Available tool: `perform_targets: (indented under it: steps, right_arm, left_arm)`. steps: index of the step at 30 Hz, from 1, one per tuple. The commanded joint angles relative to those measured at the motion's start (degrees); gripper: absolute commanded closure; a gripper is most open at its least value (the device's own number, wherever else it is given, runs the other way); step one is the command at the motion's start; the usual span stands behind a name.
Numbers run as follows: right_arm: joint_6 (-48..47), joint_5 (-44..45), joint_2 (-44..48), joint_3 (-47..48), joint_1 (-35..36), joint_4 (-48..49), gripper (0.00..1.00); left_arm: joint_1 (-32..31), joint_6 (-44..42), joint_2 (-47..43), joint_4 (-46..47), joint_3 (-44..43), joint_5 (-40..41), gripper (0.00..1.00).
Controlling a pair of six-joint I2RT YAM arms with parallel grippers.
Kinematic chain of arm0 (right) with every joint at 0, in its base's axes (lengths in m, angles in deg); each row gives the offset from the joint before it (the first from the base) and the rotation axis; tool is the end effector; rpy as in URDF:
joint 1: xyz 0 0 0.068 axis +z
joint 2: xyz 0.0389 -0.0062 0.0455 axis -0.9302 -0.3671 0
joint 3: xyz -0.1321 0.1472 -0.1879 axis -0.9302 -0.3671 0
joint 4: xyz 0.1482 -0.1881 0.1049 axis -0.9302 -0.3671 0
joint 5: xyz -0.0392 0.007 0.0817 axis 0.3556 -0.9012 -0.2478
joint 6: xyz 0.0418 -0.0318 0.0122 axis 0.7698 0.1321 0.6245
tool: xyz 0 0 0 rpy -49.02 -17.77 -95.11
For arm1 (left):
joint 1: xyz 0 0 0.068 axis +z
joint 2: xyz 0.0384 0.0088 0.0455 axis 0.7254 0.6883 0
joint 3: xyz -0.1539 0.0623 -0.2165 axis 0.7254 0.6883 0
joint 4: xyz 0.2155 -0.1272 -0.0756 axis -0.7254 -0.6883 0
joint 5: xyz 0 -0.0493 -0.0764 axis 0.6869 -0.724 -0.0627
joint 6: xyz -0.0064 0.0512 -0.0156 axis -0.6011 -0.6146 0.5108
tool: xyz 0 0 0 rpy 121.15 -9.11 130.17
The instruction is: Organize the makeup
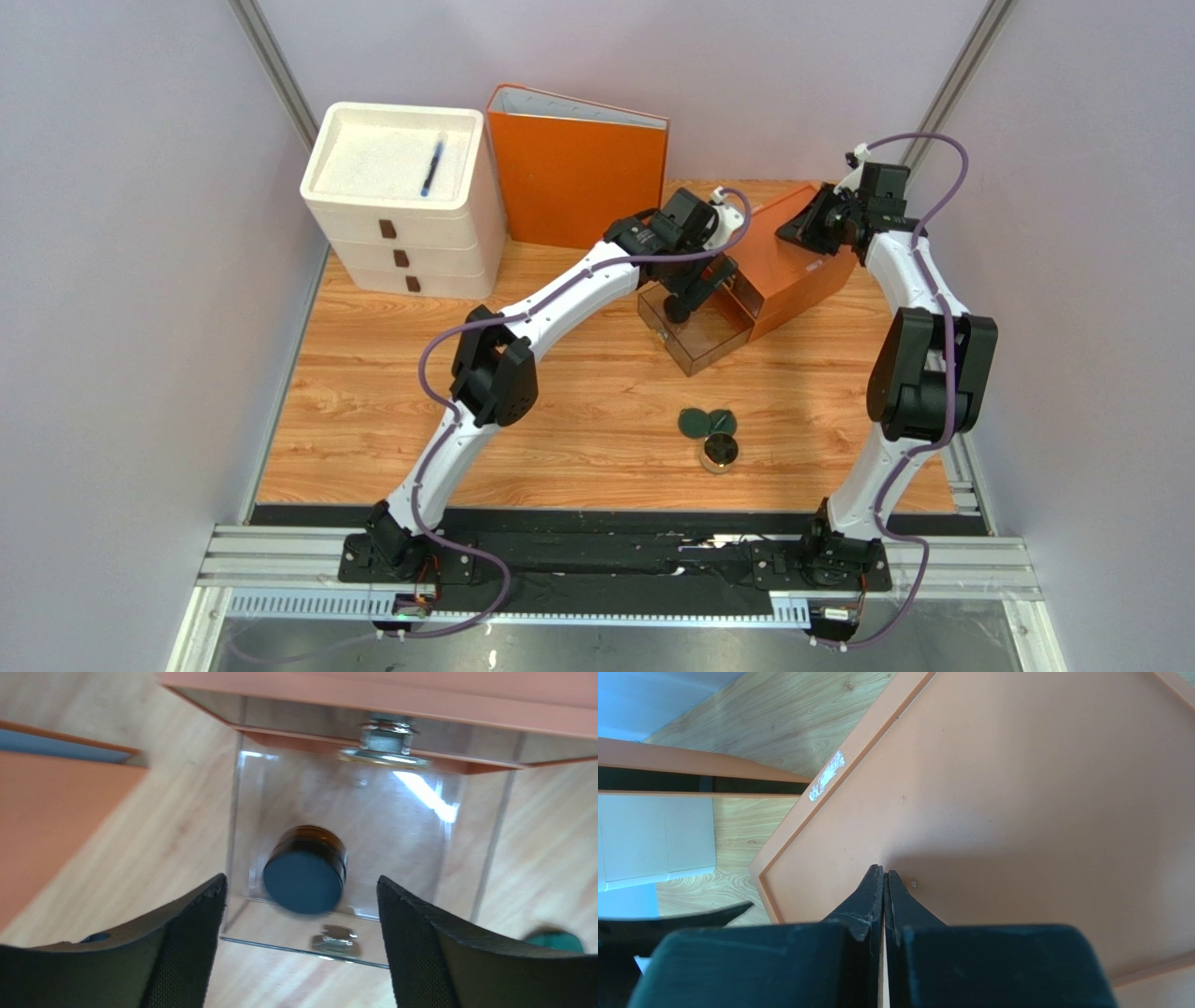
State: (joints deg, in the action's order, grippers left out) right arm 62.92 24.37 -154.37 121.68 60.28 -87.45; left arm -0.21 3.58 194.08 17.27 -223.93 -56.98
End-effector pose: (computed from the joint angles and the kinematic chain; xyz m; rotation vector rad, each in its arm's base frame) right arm 0.4291 -0.0463 0.2532 0.3812 2.3075 0.6358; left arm 0.3720 -0.3929 0.2615 0.9909 2.1910 -0.3149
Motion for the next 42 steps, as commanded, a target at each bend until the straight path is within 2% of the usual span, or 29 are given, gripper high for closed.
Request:
perform_targets:
  steps: [1,5,9,12,18,21,25,35,42]
  right_arm:
    - [-2.88,5.99,-9.22,-5.72,1.07,-18.78,1.0]
    - [-2.89,5.98,-9.31,-5.55,1.07,-18.87,1.0]
    - [-2.88,5.9,-9.4,-5.37,1.07,-18.79,1.0]
    - [-2.89,5.98,-9.49,-5.2,1.07,-18.96,1.0]
    - [-2.88,5.9,-9.75,-5.02,1.07,-19.14,1.0]
    - [-2.89,5.72,-9.66,-5.02,1.07,-18.96,1.0]
    - [-2.8,5.54,-9.49,-5.11,1.07,-19.05,1.0]
    - [-2.45,4.93,-8.87,-5.55,1.07,-18.52,1.0]
    - [-2.27,4.75,-8.35,-5.64,1.07,-18.52,1.0]
  left_arm:
    - [0.23,-1.89,0.04,2.85,-1.31,3.91,0.01]
    - [0.49,-3.21,-1.88,2.85,0.09,3.13,0.01]
    - [-0.21,-5.22,-7.15,2.85,5.26,-1.61,0.01]
    - [-3.19,-10.04,-14.78,3.29,16.05,-4.08,0.01]
    - [-11.54,-21.38,-24.28,4.69,34.33,-9.62,0.01]
    - [-14.18,-24.21,-26.58,5.75,39.36,-13.39,0.02]
    - [-15.59,-24.39,-26.77,6.63,41.05,-19.55,0.05]
    - [-19.9,-24.83,-16.67,3.64,32.27,-22.45,0.08]
    - [-21.75,-23.95,-14.46,3.73,31.29,-24.04,0.08]
